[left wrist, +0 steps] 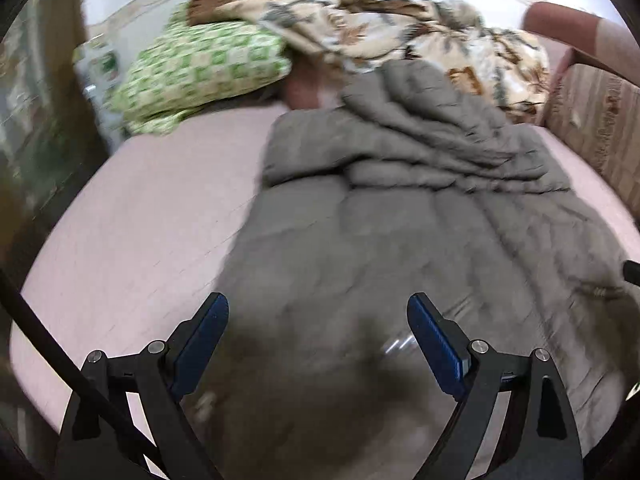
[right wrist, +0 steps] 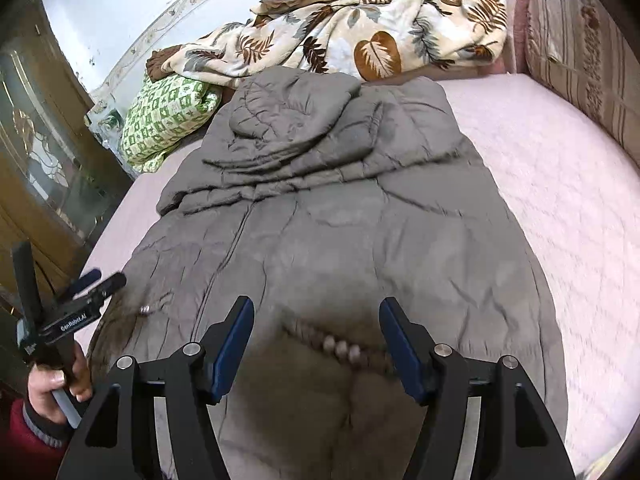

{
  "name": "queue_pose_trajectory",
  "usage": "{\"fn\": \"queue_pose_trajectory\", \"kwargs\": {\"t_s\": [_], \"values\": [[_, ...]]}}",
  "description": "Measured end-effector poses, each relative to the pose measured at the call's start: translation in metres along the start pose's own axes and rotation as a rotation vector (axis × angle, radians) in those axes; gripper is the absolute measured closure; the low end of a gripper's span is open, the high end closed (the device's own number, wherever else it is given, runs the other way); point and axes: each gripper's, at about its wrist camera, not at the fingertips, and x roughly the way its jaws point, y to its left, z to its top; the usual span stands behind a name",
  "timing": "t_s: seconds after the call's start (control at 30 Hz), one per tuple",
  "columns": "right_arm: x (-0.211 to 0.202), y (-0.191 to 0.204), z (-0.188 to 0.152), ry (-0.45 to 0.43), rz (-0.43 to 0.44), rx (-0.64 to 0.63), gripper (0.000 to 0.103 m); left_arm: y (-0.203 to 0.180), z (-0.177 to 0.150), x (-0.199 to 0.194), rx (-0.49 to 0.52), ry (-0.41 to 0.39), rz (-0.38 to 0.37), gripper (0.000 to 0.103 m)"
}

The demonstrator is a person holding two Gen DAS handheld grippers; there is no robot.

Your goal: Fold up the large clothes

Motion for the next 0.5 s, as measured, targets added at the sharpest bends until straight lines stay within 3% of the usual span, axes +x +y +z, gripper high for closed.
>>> {"fn": "queue_pose_trajectory", "kwargs": {"t_s": [0.13, 0.23, 0.33, 0.5], "values": [[-0.010, 0.006, -0.027, 0.002, -0.037, -0.048, 0.033, 0.014, -0.033, -0.008, -0.031, 0.030, 0.036, 0.013], [-0.009, 0.009, -0.043, 0.019, -0.071, -0.076, 0.033, 0.010, -0.049, 0.002, 0.007, 0.088, 0.033, 0.013], [-0.001, 0.009, -0.057, 0.063, -0.103, -0.083, 0.031, 0.003, -0.058, 0.013, 0.071, 0.103, 0.084, 0.008], [0.011, 0.014, -0.068, 0.091, -0.148, -0.142, 0.025, 0.007, -0.058, 0.015, 0.048, 0.111, 0.068, 0.007]]}}
